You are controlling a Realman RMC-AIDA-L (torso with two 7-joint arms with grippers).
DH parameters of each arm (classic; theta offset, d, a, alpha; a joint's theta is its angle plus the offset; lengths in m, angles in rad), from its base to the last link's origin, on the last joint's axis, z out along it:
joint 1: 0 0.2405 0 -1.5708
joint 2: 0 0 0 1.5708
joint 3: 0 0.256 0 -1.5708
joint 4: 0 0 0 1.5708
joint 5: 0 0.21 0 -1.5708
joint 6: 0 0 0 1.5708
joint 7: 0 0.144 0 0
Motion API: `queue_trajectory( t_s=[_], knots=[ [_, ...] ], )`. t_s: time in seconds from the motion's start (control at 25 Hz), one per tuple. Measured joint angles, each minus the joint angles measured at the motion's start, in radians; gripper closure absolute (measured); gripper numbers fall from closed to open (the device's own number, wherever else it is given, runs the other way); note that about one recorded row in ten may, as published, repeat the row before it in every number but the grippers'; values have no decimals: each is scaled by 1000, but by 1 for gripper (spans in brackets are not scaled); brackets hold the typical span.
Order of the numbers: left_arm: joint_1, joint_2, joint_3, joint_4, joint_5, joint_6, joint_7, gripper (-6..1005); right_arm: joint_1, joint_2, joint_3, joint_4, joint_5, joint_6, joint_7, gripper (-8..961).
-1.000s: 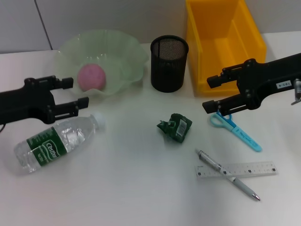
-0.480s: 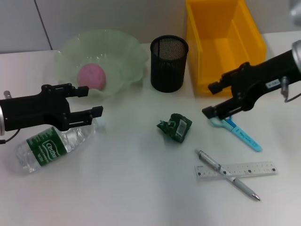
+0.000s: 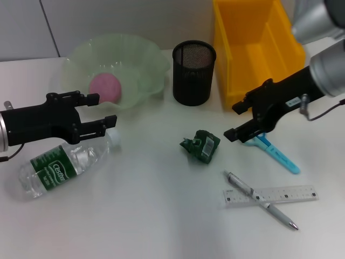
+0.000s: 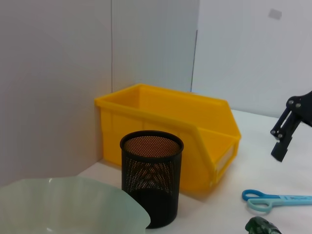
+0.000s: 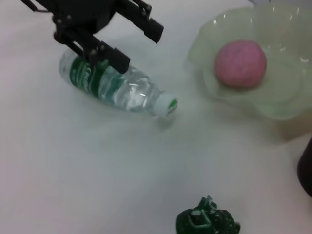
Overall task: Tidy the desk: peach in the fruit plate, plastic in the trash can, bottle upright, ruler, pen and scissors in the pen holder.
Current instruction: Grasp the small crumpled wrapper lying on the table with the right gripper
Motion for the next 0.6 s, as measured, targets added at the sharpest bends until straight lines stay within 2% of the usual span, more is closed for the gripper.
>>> queue_trajectory(
  t_s=[0.12, 0.28, 0.6],
  knots=[
    [-2, -3, 0, 0, 2, -7, 0, 303, 2, 0, -76, 21, -2, 52, 34, 201],
    [-3, -3, 2, 0, 2, -15, -1, 303, 9, 1, -107, 28, -2, 67, 41, 201],
    [-7, -3, 8, 1, 2, -33, -1, 303, 67, 1, -155, 117, -25, 108, 51, 201]
  ],
)
